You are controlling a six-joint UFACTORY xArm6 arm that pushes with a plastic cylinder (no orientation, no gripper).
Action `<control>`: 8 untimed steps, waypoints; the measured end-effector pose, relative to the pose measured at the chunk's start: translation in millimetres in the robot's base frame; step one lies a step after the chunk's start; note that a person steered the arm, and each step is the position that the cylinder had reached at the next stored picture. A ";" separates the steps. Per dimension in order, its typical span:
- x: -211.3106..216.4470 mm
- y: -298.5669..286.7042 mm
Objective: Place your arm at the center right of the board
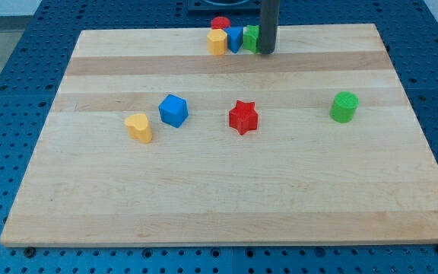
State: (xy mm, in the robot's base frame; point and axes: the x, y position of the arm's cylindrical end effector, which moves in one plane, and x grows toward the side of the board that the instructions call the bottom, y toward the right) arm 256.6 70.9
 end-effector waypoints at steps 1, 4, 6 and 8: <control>-3.9 -5.8; 38.1 12.2; 70.1 17.0; 70.1 56.9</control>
State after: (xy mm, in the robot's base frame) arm 326.7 127.7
